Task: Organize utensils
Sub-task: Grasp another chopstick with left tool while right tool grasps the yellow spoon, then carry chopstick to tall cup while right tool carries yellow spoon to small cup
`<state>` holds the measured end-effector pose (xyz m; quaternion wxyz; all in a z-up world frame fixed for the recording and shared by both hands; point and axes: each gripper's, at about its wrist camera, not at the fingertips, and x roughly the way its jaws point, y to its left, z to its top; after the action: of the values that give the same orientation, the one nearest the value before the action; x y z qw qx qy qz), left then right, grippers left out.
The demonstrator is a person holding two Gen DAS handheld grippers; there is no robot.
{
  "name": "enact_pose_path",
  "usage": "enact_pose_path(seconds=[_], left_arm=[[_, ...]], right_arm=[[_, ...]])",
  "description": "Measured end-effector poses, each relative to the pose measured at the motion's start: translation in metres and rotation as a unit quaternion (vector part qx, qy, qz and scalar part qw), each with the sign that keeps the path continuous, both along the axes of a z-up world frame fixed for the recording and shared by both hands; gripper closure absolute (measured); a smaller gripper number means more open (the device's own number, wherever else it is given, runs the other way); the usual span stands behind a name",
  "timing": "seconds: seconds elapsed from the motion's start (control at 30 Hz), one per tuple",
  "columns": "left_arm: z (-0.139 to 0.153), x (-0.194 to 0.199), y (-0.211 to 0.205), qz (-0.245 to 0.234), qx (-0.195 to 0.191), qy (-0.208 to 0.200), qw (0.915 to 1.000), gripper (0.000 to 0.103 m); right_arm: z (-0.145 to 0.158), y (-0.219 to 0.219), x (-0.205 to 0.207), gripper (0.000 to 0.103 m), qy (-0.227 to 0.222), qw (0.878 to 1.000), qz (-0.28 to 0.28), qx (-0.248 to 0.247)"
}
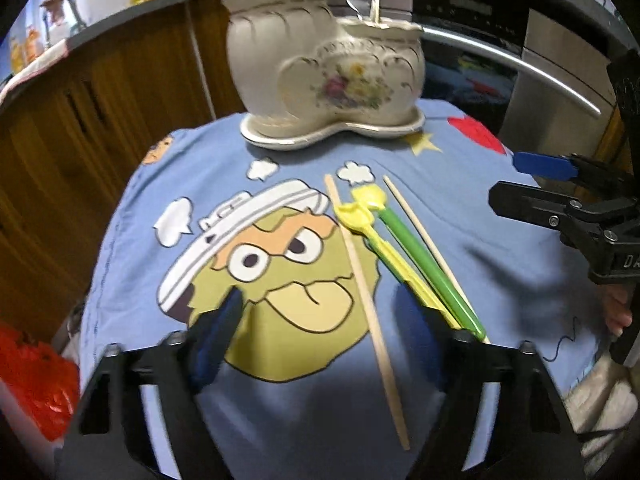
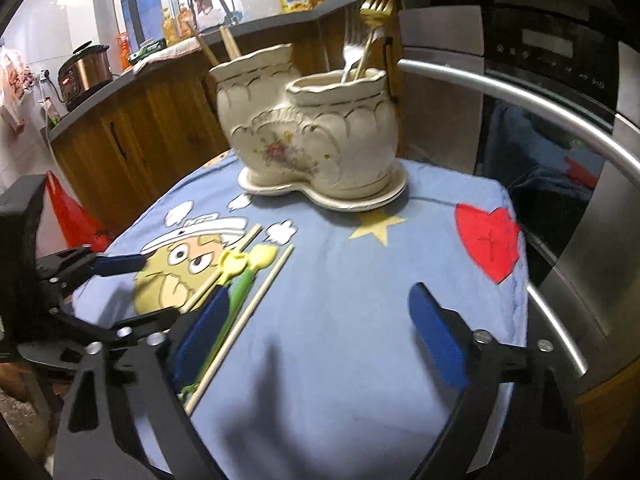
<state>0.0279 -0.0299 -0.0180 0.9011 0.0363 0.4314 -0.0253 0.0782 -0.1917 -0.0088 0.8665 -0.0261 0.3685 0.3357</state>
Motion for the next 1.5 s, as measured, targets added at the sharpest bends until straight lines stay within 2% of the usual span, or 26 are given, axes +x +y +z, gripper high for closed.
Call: enact_pose_path(seconds=[0.03,0.17,0.23,0.3,0.43,0.6,0.87,1.0,1.07,1.13,1.2,1.33,1.43,1.5], left_arm=[[-0.001,0.001,-0.002,-0.006,0.0,0.005,1.0,0.045],[-0.003,0.005,-0.011,-0.027,0.007,0.009,0.9996,0.06],[-0.005,0.007,-0.015,-0.041,0.011,0.013,0.999,0.081],[-0.005,0.008,-0.014,-0.044,0.016,0.014,0.9988,0.096],[-0.004,0.007,-0.001,-0.041,-0.001,0.016,0.999,0.096],[-0.003,0.003,0.018,-0.016,0.002,0.012,0.9998,0.096],[0.001,-0.001,0.029,-0.015,-0.014,0.003,0.9998,0.096],[-0.002,0.004,0.028,-0.023,-0.013,0.019,0.9995,0.096],[-0.002,0.007,0.027,-0.029,-0.008,0.025,0.9992,0.095],[-0.001,0.012,0.027,-0.033,-0.011,0.033,0.9988,0.081],[-0.001,0.016,0.027,-0.034,-0.006,0.039,0.9986,0.077],[-0.001,0.025,0.023,-0.04,0.009,0.056,0.9976,0.079],[0.0,0.029,0.02,-0.056,0.016,0.074,0.9956,0.091],[0.0,0.032,0.019,-0.064,0.03,0.082,0.9941,0.096]], right_arm=[[0.0,0.003,-0.002,0.032,0.002,1.0,0.006,-0.004],[0.002,0.019,-0.01,0.058,0.009,0.999,0.046,-0.014],[0.006,0.027,-0.015,0.069,0.016,0.997,0.075,-0.013],[0.007,0.036,-0.017,0.075,0.028,0.994,0.101,-0.016],[0.003,0.053,-0.019,0.078,0.046,0.99,0.131,-0.03],[-0.003,0.077,-0.026,0.082,0.045,0.986,0.149,-0.065],[-0.012,0.101,-0.025,0.082,0.039,0.98,0.131,-0.146],[-0.019,0.111,-0.023,0.082,0.038,0.976,0.132,-0.171],[-0.019,0.112,-0.02,0.086,0.045,0.976,0.134,-0.167],[-0.019,0.108,-0.017,0.091,0.047,0.977,0.133,-0.158],[-0.018,0.102,-0.016,0.093,0.048,0.981,0.125,-0.142],[-0.012,0.091,-0.014,0.093,0.05,0.986,0.116,-0.109],[-0.004,0.079,-0.015,0.093,0.047,0.989,0.115,-0.081],[0.004,0.072,-0.016,0.094,0.043,0.991,0.111,-0.06]])
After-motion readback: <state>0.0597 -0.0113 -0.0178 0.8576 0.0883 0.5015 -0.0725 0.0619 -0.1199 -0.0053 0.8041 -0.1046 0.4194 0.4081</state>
